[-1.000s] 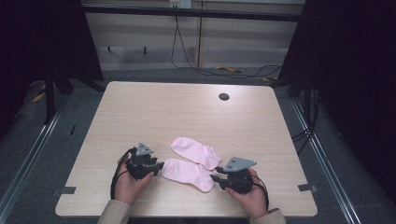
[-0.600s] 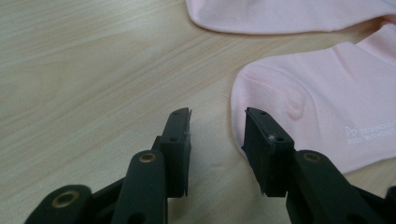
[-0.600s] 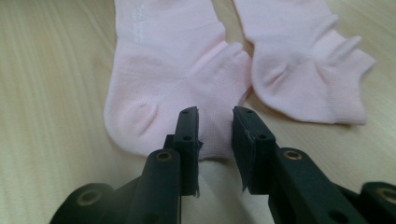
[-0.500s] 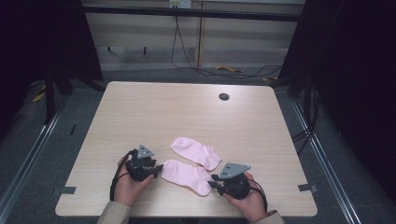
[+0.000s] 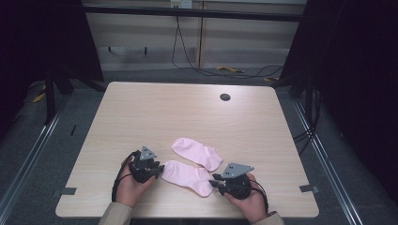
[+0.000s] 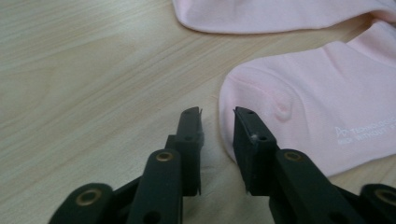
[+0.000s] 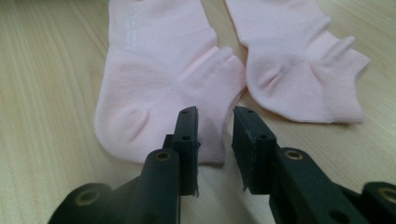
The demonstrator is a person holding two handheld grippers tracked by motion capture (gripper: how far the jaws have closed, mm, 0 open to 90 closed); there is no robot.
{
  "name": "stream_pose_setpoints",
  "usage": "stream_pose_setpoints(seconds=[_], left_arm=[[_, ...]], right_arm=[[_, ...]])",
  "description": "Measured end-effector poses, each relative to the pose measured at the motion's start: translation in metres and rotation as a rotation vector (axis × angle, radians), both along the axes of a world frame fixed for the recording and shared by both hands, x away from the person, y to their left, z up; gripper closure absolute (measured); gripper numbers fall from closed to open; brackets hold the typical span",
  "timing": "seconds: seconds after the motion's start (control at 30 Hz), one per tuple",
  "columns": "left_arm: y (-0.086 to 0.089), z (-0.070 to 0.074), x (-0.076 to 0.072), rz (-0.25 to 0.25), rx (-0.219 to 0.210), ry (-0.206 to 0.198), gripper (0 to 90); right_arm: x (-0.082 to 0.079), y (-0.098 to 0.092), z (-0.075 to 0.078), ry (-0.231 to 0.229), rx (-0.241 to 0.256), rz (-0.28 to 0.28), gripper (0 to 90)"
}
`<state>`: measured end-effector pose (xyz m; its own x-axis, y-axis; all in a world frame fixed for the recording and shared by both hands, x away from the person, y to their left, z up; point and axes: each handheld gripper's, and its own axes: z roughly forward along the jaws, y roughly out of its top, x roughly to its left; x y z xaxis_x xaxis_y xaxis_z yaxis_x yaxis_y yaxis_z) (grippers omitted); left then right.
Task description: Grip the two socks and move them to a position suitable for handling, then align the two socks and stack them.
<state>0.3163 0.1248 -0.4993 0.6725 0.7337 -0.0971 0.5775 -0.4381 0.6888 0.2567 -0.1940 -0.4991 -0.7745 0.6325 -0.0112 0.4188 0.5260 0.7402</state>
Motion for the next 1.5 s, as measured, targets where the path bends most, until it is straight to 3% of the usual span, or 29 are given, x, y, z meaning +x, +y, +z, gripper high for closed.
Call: stream_pose_setpoints(seconds=[0.2,0.3,0.4,0.47,0.77,1.0,1.3,1.5], left_arm=[[0.000,0.000,0.000,-0.012,-0.027,0.031,86.8],[-0.002,0.001,-0.001,-0.019,-0.016,0.032,89.4],[-0.002,0.002,-0.002,-0.025,-0.011,0.038,89.5],[-0.001,0.001,-0.002,-0.023,-0.027,0.045,90.0],[-0.002,0.004,-0.003,-0.040,-0.011,0.053,90.0],[0.000,0.011,-0.005,-0.029,-0.044,0.045,90.0],[0.002,0.014,-0.006,-0.034,-0.046,0.041,90.0],[0.006,0.021,-0.007,-0.027,-0.076,0.039,90.0]], right_arm=[[-0.001,-0.001,-0.001,0.010,0.018,0.000,75.4],[-0.001,-0.001,-0.001,0.022,0.023,-0.002,75.9],[-0.002,0.001,-0.001,0.028,0.020,-0.011,77.2],[-0.003,0.001,0.000,0.059,0.036,-0.029,78.6],[-0.004,0.001,0.001,0.046,0.021,-0.026,80.6],[-0.005,-0.002,0.004,0.041,0.018,-0.032,82.8],[-0.005,-0.002,0.008,0.036,0.033,-0.032,84.3],[-0.006,-0.003,0.010,0.040,0.062,-0.032,84.9]])
